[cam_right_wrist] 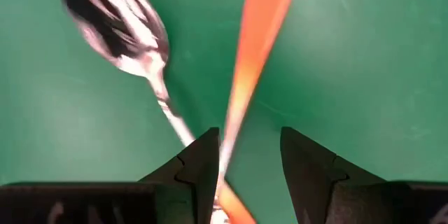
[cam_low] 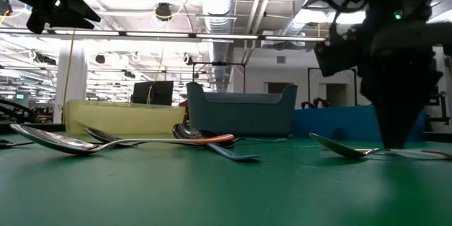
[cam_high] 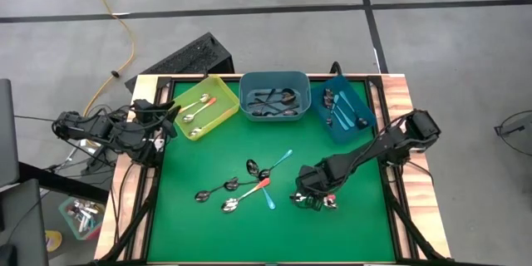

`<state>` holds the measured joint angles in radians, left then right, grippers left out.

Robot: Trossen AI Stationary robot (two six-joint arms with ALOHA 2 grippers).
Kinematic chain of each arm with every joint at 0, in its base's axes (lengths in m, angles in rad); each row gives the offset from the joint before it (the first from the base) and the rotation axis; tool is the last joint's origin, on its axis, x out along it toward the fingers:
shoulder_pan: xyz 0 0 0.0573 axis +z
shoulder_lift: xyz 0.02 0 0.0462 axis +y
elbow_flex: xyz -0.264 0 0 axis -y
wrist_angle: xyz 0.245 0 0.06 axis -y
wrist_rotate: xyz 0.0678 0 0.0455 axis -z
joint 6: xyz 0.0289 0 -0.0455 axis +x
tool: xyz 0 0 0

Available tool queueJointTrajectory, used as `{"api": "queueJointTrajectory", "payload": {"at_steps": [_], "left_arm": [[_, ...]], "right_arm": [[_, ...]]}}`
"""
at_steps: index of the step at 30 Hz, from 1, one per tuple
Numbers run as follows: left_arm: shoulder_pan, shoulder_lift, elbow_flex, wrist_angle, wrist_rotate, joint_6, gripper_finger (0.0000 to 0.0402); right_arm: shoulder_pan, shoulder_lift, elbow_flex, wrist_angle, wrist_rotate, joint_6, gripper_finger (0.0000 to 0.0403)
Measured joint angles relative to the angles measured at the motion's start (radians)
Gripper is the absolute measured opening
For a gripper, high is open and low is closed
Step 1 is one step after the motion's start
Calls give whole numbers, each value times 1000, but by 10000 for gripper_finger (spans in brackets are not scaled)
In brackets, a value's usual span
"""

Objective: Sort silverware by color (type)
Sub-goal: Put the orange spoon into the yellow bin

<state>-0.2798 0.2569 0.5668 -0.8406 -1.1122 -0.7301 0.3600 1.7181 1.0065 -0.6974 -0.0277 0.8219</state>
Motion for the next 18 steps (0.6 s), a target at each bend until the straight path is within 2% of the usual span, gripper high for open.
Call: {"api": "queueJointTrajectory", "payload": {"at_steps": [13, 18], "left_arm": [[0, 0, 0, 0, -25, -24, 143], [0, 0, 0, 0, -26, -20, 143]], "right_arm": [[-21, 1, -21, 41, -2, -62, 164], [-22, 1, -21, 60, 40, -37, 164]]}}
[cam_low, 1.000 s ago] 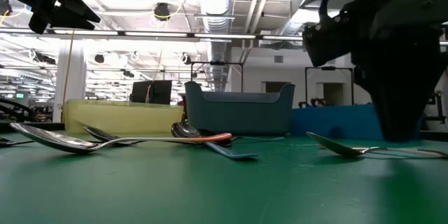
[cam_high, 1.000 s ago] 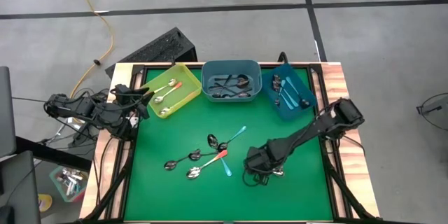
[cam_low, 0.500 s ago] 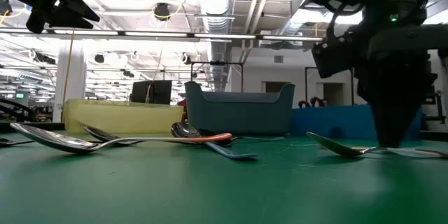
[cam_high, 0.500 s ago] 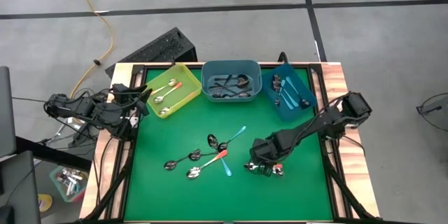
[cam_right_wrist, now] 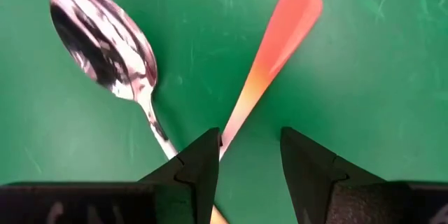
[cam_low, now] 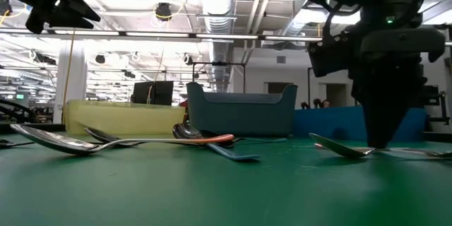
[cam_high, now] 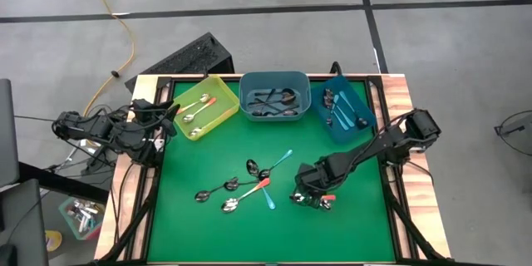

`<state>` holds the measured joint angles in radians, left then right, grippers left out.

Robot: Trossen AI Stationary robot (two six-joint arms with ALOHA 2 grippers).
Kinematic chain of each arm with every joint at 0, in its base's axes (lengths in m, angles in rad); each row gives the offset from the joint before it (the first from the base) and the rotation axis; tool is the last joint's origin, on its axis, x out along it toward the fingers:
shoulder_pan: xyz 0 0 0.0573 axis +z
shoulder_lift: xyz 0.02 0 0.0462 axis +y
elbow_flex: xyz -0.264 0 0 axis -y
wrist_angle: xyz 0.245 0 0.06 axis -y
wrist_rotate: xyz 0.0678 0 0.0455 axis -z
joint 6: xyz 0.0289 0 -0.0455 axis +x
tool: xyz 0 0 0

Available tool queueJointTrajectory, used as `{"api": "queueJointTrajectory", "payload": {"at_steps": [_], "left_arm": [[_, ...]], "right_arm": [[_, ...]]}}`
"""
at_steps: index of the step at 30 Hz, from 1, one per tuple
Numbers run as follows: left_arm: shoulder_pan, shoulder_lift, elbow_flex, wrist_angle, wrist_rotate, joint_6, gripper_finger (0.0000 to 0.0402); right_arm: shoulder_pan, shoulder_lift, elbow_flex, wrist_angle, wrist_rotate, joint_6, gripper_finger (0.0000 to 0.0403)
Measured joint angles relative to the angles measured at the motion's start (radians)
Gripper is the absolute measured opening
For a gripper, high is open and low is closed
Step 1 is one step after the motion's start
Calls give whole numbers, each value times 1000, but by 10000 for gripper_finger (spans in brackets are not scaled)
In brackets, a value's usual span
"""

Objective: Sort silverware by color (type)
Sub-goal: Put the orange spoon into the yellow bin

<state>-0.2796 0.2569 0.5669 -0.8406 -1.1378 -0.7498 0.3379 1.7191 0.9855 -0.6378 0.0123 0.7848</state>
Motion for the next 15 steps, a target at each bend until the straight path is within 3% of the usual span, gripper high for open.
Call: {"api": "queueJointTrajectory", "payload": {"at_steps": [15], "left_arm": [[0, 0, 0, 0, 5, 24, 143]], "right_arm": [[-5, 2, -2, 21, -8, 72, 164]]}}
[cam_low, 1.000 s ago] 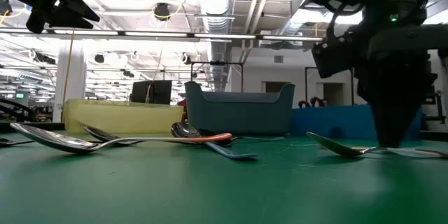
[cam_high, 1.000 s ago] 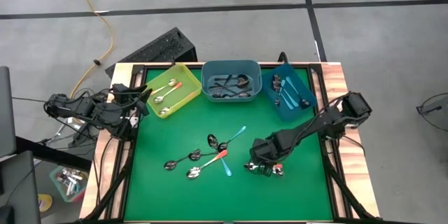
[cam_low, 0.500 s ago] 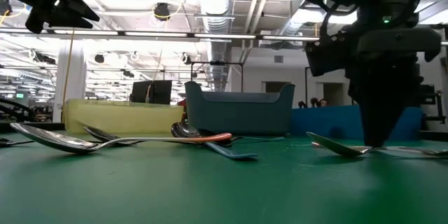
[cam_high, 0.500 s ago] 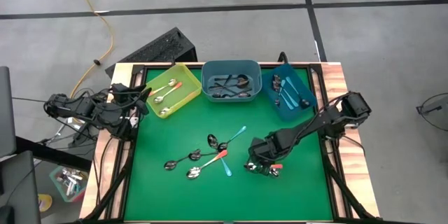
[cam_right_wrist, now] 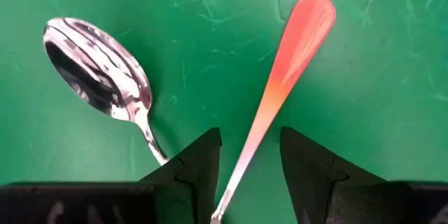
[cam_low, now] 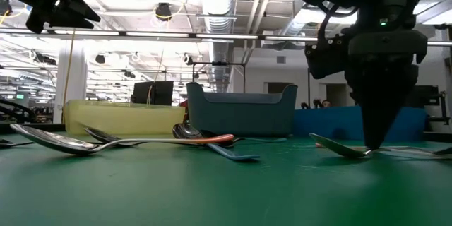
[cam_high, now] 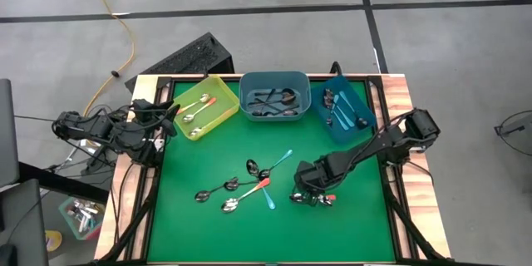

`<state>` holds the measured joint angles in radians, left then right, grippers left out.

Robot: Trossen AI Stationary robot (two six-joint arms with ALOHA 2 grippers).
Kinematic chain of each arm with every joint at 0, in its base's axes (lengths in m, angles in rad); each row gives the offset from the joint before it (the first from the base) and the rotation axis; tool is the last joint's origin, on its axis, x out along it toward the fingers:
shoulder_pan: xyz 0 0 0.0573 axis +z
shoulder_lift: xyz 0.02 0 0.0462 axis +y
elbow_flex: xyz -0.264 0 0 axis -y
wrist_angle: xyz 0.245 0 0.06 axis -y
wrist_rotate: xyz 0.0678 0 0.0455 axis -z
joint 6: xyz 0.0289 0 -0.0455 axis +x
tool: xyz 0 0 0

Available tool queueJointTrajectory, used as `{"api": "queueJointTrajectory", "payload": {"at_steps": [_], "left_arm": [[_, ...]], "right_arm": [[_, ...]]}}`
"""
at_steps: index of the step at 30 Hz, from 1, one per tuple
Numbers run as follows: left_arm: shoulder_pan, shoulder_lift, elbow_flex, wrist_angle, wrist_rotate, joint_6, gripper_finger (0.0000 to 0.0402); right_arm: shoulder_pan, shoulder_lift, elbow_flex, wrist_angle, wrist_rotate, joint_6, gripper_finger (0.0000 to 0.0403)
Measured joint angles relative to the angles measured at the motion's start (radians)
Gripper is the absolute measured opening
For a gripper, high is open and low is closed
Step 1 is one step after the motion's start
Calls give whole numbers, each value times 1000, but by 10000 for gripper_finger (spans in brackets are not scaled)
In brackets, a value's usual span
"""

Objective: Sort silverware by color (type)
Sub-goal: Put the orange spoon into the yellow bin

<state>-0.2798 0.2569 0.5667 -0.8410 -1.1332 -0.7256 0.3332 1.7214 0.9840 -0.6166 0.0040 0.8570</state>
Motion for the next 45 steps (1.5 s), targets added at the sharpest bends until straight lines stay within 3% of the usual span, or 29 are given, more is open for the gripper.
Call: {"api": "queueJointTrajectory", "payload": {"at_steps": [16, 23, 33, 45], "left_arm": [[0, 0, 0, 0, -2, -1, 143], [0, 0, 0, 0, -4, -30, 143], [0, 0, 0, 0, 1, -46, 143], [0, 0, 0, 0, 1, -46, 143]], "right_arm": [[-3, -8, -69, 96, -55, 33, 156], [-11, -5, -69, 77, -50, 31, 110], [-13, -4, -70, 69, -12, 28, 10], [-42, 1, -35, 49, 4, 2, 3]]}}
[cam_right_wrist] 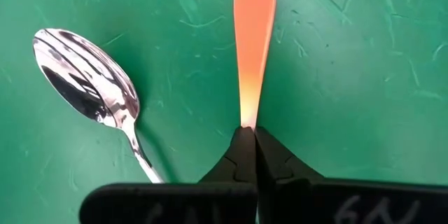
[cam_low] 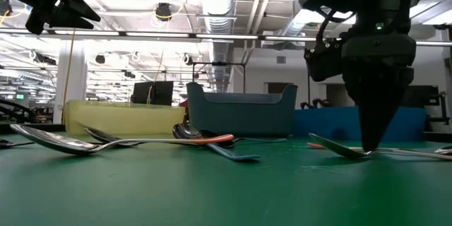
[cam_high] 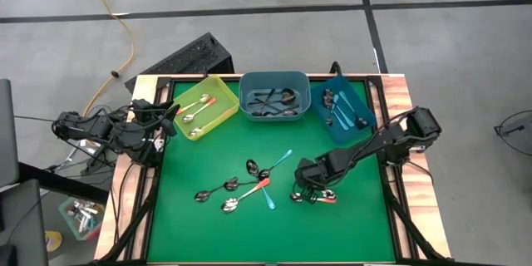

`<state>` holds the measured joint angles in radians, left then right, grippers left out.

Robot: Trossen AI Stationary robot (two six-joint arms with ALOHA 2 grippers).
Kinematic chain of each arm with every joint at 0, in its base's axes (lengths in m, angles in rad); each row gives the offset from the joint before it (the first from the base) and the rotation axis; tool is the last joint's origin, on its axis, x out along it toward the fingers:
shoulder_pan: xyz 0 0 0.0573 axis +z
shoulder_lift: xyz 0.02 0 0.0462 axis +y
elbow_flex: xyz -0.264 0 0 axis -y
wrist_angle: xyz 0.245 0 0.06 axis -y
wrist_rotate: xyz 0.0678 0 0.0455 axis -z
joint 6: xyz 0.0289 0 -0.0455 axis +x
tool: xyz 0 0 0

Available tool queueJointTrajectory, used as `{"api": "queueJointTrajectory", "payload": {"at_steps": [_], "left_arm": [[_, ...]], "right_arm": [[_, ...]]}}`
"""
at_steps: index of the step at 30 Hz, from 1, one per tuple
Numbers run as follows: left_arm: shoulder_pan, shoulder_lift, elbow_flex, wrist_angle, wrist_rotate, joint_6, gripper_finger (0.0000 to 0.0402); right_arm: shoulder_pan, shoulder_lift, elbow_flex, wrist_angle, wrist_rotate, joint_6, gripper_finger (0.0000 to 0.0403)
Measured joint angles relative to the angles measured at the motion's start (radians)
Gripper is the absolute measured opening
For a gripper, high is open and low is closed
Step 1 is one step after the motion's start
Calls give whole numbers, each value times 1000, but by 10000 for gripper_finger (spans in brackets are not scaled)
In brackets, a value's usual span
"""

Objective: Sort silverware by color (type)
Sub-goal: Put the orange spoon into the yellow bin

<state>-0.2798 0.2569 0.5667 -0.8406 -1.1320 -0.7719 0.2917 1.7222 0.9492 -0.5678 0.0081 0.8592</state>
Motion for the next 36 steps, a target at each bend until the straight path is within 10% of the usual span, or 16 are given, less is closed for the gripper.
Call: {"api": "queueJointTrajectory", "payload": {"at_steps": [36], "left_arm": [[0, 0, 0, 0, 63, 18, 143]], "right_arm": [[-282, 0, 435, -132, 48, -510, 0]]}}
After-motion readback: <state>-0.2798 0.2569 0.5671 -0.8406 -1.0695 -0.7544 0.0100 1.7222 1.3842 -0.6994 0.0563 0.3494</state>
